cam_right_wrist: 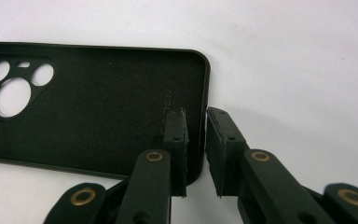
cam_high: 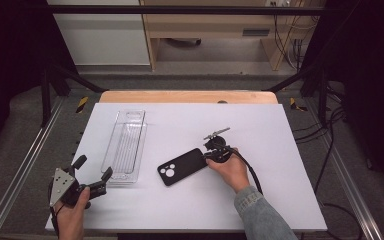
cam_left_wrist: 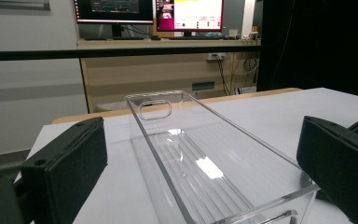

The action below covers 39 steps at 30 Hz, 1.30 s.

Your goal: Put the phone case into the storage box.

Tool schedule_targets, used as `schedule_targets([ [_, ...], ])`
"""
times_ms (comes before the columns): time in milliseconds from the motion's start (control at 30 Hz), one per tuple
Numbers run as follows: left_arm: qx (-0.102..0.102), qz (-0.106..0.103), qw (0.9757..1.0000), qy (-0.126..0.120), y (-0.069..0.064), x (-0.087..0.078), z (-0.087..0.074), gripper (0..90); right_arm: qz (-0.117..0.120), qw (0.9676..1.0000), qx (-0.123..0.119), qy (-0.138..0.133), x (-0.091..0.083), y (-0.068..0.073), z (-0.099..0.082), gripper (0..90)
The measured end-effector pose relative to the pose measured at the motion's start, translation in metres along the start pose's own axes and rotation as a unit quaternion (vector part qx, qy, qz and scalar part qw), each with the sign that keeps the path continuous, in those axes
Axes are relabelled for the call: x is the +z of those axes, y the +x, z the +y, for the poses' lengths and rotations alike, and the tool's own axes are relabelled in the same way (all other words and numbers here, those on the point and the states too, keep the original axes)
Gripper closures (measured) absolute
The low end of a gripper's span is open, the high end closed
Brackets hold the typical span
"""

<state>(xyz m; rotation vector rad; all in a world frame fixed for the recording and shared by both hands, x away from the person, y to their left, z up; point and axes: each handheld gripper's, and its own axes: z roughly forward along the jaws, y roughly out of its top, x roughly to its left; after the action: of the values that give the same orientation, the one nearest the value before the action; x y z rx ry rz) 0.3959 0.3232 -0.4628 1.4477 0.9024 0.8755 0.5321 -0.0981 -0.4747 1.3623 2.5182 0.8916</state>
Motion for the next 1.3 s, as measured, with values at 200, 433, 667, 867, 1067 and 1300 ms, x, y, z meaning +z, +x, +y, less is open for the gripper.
schedule_targets([
  [200,0.001,-0.002,1.0000,0.001,-0.0007,0.0001,0.0000,1.2,0.002,1.0000,0.000,0.002,0.0000,-0.0010,-0.0005,79.8],
  [433,0.001,-0.002,1.0000,0.002,-0.0007,0.0001,-0.0001,1.2,0.002,1.0000,0.002,0.002,0.0006,-0.0011,-0.0011,80.5],
  [667,0.001,-0.001,1.0000,0.002,-0.0008,0.0001,0.0000,1.3,-0.001,1.0000,0.009,0.002,0.0001,0.0001,-0.0012,82.0],
  [867,0.002,-0.001,1.0000,0.002,-0.0007,0.0003,-0.0002,1.3,-0.008,0.9999,0.010,-0.001,-0.0006,-0.0004,-0.0027,85.9],
  [1067,0.001,-0.001,1.0000,0.003,-0.0006,0.0005,-0.0004,1.2,-0.014,0.9997,0.018,-0.007,-0.0005,0.0008,-0.0039,86.7],
  [1300,0.001,0.000,1.0000,0.004,0.0000,0.0006,-0.0006,1.3,-0.020,0.9995,0.023,-0.009,-0.0004,0.0021,-0.0042,87.4],
])
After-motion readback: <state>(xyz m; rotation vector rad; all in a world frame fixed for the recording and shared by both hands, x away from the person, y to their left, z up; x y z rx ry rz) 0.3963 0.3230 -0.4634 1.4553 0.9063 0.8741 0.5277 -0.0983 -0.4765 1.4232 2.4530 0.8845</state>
